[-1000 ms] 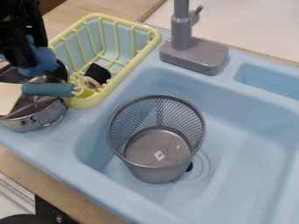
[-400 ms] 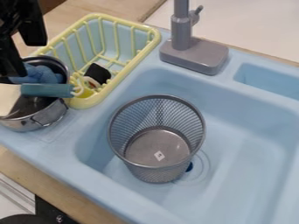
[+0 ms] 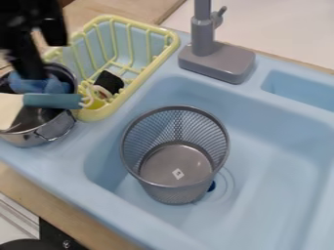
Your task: Move the toe from the trash bin into the pot
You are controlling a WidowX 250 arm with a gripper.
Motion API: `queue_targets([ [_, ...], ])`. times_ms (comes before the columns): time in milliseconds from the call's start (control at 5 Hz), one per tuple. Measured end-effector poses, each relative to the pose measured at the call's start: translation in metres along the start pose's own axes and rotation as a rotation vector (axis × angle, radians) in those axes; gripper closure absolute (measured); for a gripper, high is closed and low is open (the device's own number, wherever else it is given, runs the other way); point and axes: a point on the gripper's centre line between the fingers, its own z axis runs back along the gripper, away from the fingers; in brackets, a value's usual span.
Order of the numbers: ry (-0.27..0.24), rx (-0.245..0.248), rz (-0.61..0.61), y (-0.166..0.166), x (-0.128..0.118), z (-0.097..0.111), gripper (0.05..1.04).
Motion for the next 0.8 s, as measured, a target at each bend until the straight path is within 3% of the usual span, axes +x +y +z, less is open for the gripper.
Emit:
queue_targets([
  [400, -0.018, -0.015, -0.098, -0.015, -0.044, -0.008, 0.085],
  [600, -0.003, -0.044, -0.176, -0.020, -0.067, -0.008, 0.085],
  [800, 0.006, -0.035, -0.231, -0.026, -0.081, -0.012, 0.085],
])
